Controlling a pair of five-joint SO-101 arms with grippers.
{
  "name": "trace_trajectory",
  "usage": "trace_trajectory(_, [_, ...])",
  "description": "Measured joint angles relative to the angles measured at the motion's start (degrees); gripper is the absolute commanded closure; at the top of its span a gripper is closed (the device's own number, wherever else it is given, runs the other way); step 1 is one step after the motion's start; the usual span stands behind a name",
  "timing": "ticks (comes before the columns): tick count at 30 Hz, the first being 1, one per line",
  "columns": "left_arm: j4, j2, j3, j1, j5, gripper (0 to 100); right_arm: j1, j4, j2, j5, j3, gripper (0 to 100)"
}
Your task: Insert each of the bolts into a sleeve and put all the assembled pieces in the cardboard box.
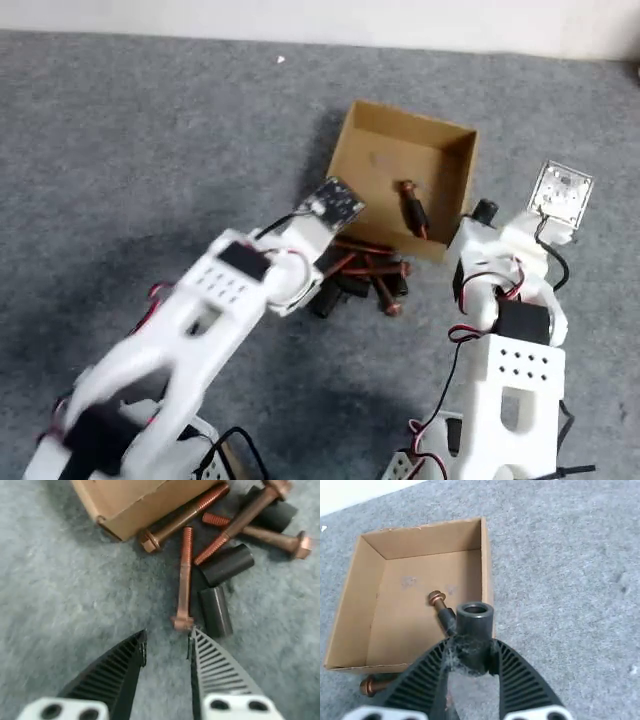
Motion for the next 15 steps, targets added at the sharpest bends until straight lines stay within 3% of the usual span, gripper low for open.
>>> trace_trajectory(6, [-0.88, 13.01, -7.65, 1.23, 0.44, 84, 3.78, 0.0, 0.0, -1.76, 0.0, 99.3])
trace_trajectory(10, [-0.97, 15.82, -11.6, 3.6, 7.65, 83, 5.71, 0.0, 0.0, -2.11, 0.0, 99.3])
trace_trajectory(15, [-1.23, 18.11, -13.1, 4.22, 9.32, 83, 5.63, 0.0, 0.0, -2.11, 0.0, 99.3])
